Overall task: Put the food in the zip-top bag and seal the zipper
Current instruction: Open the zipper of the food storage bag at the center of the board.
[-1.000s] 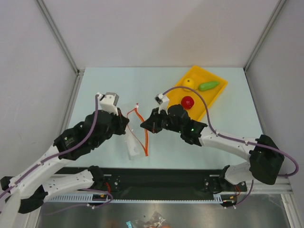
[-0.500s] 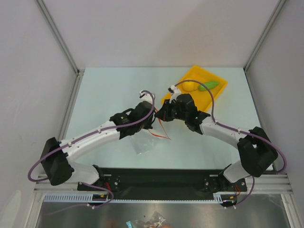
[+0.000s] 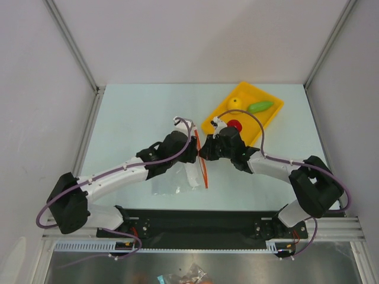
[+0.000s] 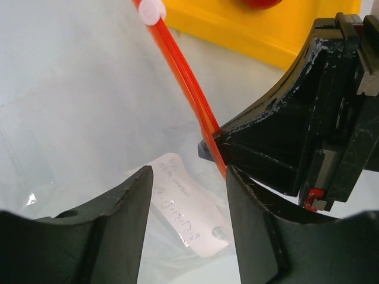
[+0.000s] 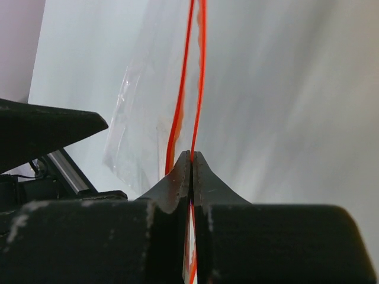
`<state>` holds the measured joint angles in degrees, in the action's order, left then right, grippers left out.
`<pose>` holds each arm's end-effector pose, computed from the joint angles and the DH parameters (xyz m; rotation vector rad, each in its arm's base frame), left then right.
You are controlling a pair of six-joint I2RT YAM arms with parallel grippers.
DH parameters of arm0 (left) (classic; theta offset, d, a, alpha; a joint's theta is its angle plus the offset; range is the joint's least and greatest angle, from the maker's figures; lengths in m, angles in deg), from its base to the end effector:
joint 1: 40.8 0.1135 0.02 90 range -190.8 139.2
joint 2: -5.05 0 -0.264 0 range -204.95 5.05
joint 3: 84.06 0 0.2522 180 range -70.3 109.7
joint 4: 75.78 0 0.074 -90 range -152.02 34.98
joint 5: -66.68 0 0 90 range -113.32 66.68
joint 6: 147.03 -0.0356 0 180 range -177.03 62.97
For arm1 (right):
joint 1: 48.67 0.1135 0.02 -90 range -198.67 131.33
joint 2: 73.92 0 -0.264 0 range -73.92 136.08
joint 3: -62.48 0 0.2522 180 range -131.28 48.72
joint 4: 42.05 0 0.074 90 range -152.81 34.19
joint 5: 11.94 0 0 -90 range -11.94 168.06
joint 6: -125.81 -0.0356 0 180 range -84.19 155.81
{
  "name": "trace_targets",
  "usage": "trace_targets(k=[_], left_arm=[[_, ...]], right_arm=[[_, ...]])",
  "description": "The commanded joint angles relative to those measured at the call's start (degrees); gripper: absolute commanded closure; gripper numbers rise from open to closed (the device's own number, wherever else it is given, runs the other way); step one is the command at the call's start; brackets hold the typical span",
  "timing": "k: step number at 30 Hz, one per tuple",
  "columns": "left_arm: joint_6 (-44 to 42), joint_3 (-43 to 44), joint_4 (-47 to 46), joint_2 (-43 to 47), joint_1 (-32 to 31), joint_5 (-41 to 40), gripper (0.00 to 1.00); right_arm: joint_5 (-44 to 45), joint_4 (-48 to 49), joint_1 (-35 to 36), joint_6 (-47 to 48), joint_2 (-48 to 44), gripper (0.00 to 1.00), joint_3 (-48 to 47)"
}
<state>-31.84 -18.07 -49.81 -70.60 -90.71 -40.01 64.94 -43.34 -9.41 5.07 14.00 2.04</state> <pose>0.1953 -0.2161 0.2640 0.3075 2.1735 -0.4306 0.2499 0.2147 0.2086 -0.3136 2.1889 0.9566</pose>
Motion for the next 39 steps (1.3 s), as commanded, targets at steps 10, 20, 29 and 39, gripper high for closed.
trace_targets(k=[10,20,29,39], left_arm=[[-0.67,-0.63,-9.57,-2.66,-3.00,1.75,0.39],[-0.40,1.29,-6.06,-4.14,-5.11,0.17,0.52],[0.21,4.73,-2.45,-9.68,-5.55,-4.14,0.72],[0.04,5.08,-0.08,-8.55,-5.64,-7.48,1.00]], right_arm=[[-0.58,8.62,0.11,-5.90,-6.35,1.00,4.75],[1.70,9.42,0.20,-6.44,-9.52,1.00,6.86],[6.52,7.49,2.13,-4.94,-12.59,1.00,7.12],[11.02,5.11,2.92,-3.54,-13.48,1.00,6.86]])
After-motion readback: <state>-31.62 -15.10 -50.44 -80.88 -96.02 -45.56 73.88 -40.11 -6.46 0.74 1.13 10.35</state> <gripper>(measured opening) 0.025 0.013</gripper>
